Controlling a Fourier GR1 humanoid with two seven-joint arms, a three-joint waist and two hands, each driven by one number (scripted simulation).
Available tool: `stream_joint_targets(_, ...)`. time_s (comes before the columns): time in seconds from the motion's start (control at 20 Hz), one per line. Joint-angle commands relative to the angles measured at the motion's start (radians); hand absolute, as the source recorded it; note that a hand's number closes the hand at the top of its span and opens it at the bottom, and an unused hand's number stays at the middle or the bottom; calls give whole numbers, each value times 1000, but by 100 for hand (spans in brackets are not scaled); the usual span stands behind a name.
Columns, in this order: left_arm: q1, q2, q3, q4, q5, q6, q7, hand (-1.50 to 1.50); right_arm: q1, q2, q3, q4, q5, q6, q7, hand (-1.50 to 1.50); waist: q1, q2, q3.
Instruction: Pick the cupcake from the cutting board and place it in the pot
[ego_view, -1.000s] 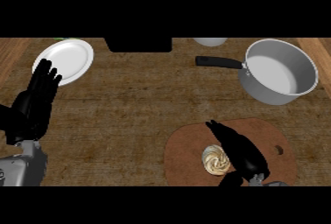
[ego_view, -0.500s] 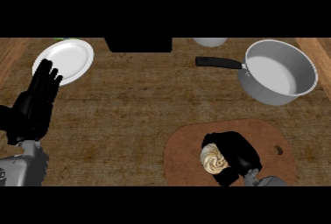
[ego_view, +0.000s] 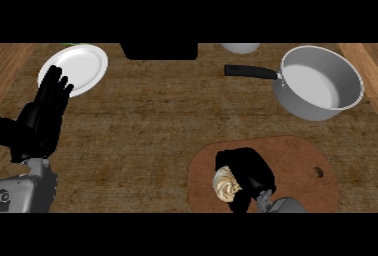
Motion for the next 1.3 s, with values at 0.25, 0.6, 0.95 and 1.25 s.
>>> stream_joint_targets(0.25,-59,13,-4,27,14,-27,17,0,-412,119,261,234,-223,-247,434,150,51,11,4)
stream_joint_targets(0.6,-23,-6,-8,11,4,-9,9,0,-585,120,254,127,-89,-546,627,150,30,0,3)
stream_joint_targets(0.95,-5,-15,2,42,-16,12,-26,0,-621,121,170,5,176,-623,772,150,-17,-4,3)
stream_joint_targets(1.25,2,-27,-16,-17,-24,29,20,0,-577,75,36,-84,264,-559,767,150,-12,-1,4)
